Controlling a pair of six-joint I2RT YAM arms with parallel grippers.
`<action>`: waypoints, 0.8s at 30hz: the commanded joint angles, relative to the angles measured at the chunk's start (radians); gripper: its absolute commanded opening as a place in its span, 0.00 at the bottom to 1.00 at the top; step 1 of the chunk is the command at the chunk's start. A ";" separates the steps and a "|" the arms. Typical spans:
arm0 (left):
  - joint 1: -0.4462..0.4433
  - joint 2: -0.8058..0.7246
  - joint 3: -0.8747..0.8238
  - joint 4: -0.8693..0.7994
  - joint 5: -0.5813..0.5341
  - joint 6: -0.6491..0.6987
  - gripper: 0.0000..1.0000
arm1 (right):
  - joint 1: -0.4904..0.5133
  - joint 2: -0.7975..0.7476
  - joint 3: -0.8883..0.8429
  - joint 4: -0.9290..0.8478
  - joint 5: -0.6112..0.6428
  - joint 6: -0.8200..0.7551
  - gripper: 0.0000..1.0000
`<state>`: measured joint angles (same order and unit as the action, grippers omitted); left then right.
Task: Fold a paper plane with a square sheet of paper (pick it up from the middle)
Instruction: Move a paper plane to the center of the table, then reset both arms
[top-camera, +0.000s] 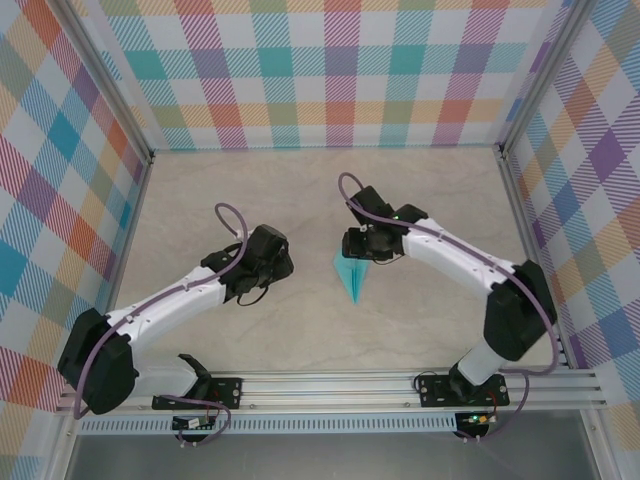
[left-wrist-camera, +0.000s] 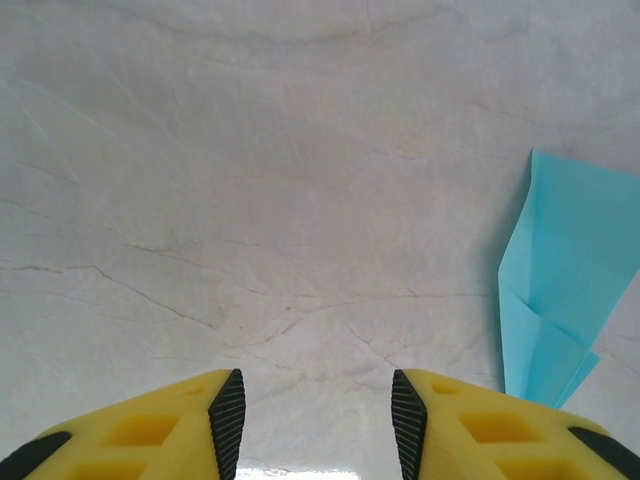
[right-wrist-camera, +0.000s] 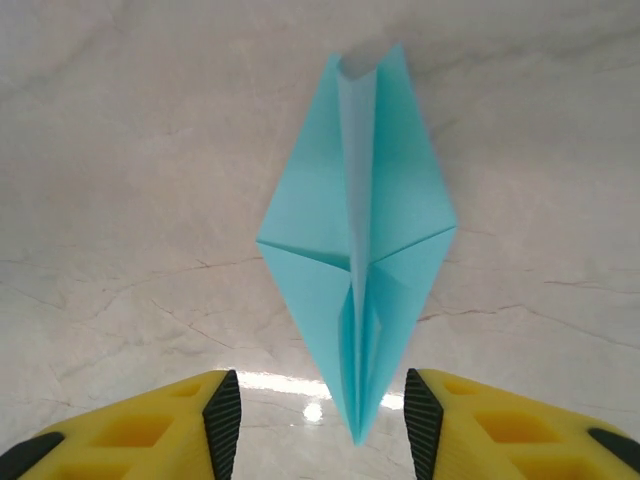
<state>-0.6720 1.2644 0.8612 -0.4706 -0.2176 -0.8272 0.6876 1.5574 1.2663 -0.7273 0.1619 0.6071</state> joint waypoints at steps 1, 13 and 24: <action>0.024 -0.046 -0.020 -0.044 -0.085 0.039 0.47 | 0.004 -0.138 -0.057 -0.018 0.178 -0.031 0.52; 0.142 -0.181 -0.089 -0.083 -0.360 0.212 0.93 | -0.209 -0.479 -0.431 0.259 0.661 -0.197 1.00; 0.457 -0.138 -0.155 0.129 -0.353 0.365 1.00 | -0.418 -0.310 -0.682 0.795 0.411 -0.460 1.00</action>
<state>-0.2790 1.1007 0.7235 -0.4263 -0.5755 -0.5133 0.2977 1.2076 0.6083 -0.1703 0.6827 0.2447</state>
